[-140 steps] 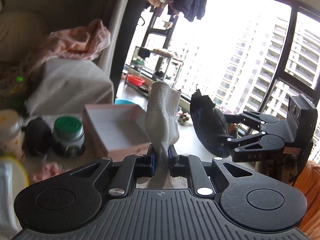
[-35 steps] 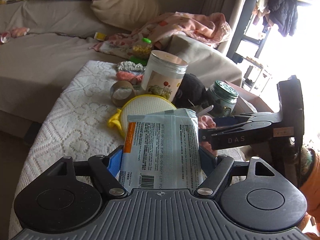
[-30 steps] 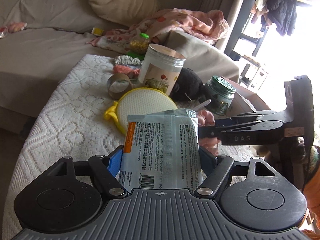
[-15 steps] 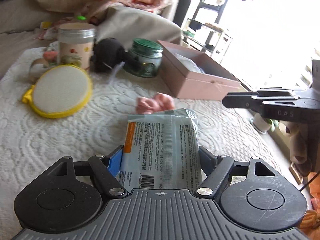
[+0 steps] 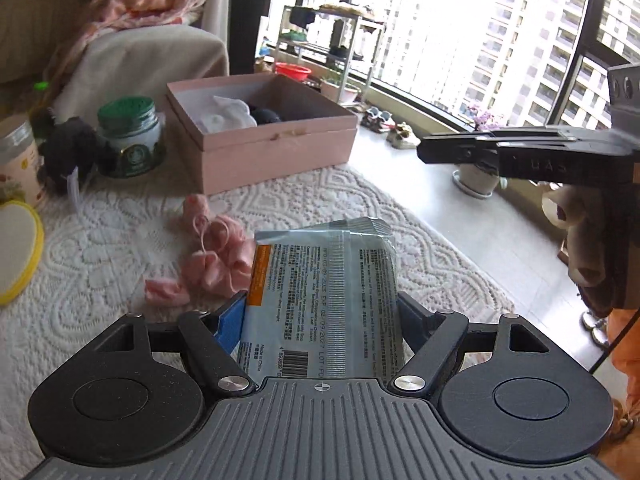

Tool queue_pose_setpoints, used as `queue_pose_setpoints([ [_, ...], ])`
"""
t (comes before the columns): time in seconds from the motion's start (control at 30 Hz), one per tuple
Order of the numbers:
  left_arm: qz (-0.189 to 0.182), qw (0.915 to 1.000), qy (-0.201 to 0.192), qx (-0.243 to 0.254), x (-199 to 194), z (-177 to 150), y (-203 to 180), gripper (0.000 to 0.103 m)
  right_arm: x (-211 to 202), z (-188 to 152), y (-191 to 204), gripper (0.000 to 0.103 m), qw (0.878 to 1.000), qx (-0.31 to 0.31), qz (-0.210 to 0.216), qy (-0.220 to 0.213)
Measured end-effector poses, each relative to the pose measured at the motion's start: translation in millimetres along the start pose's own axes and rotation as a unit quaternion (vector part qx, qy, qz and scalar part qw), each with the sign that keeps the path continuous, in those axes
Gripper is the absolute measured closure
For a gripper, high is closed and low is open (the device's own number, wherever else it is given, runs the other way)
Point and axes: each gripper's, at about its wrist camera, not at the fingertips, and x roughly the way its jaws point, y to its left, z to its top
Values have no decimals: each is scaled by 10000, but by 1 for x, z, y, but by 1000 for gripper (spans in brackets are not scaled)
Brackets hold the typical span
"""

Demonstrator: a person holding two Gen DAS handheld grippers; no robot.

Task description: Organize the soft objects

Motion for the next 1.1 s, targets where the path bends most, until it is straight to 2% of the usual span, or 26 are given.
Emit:
queue_pose_setpoints([
  [0.13,183,9992,-362,-56,-2,53,11,21,-11,-2,-7,86,9996,67,-43,-264],
  [0.3,286,9955,-832,-356,12,120,31,21,-5,-5,-12,86,9992,252,83,-310],
  [0.43,223,9905,-1081,-815,16,146,46,21,4,-7,-13,86,9989,333,215,-265],
  [0.53,273,9893,-1126,-882,8,138,53,21,17,-9,-7,84,9990,299,316,-82],
  [0.6,301,9889,-1064,-988,3,124,61,21,31,-10,-1,69,9989,257,365,108],
  [0.67,414,9888,-979,-1049,-2,103,69,21,45,-11,9,39,9982,239,486,247],
  [0.7,479,9886,-943,-1069,-3,93,72,21,53,-11,14,36,9977,215,579,292],
  [0.87,703,9832,-892,-1431,-11,54,99,21,103,-5,51,32,9916,-40,1008,804],
  [1.1,831,9770,-867,-1763,-19,29,123,21,165,-5,98,32,9865,-469,951,1248],
])
